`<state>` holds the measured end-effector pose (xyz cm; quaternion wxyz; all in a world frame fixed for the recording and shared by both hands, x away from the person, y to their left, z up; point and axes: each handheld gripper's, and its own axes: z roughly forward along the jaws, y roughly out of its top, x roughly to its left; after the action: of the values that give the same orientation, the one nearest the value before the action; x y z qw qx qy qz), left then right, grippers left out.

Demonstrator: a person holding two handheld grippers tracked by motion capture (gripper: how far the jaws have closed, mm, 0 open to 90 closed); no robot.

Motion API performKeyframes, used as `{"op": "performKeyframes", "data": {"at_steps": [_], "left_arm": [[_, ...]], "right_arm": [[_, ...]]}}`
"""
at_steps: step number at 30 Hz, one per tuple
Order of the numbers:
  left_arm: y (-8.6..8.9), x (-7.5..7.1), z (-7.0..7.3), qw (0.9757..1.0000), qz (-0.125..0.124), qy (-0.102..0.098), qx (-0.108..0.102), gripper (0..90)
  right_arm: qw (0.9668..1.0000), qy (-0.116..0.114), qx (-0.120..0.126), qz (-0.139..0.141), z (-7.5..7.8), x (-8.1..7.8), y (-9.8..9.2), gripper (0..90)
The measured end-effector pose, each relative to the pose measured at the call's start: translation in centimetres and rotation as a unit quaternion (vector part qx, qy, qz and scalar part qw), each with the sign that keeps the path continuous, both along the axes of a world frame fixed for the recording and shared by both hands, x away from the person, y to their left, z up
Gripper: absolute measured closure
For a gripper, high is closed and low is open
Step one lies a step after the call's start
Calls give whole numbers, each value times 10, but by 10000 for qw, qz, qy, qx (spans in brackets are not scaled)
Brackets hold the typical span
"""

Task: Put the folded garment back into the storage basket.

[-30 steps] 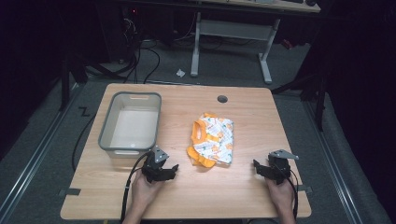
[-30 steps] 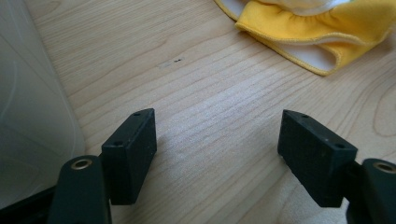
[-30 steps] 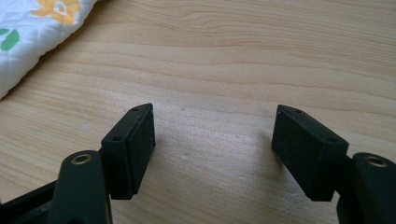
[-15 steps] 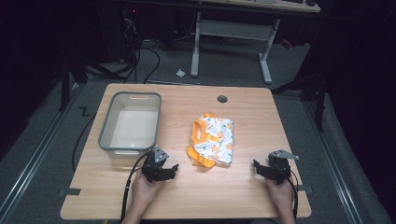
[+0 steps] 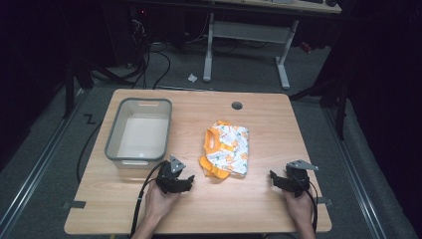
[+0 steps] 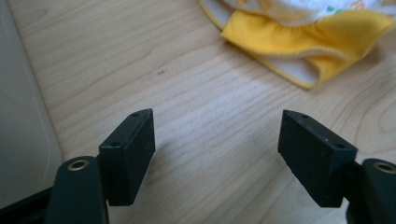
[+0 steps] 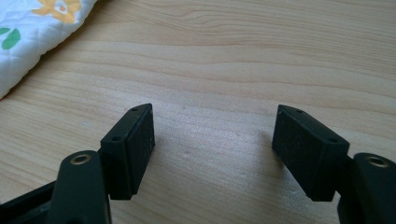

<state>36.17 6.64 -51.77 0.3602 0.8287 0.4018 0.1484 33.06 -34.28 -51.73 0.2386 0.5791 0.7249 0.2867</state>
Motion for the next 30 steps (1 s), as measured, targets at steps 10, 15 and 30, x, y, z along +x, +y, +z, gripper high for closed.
{"op": "performKeyframes", "data": {"at_steps": [10, 15, 30], "left_arm": [[-8, 9, 12, 9989, -19, 224, -407, 278], [-17, 17, 20, 9973, -105, 289, -660, 274], [-44, 61, 35, 9943, -85, 627, -857, 185]], "right_arm": [[10000, 10, -6, 2, 0, 0, 0, 301], [10000, 4, 0, 4, 0, 0, 0, 302], [10000, 12, -7, 3, 0, 0, 0, 301]]}}
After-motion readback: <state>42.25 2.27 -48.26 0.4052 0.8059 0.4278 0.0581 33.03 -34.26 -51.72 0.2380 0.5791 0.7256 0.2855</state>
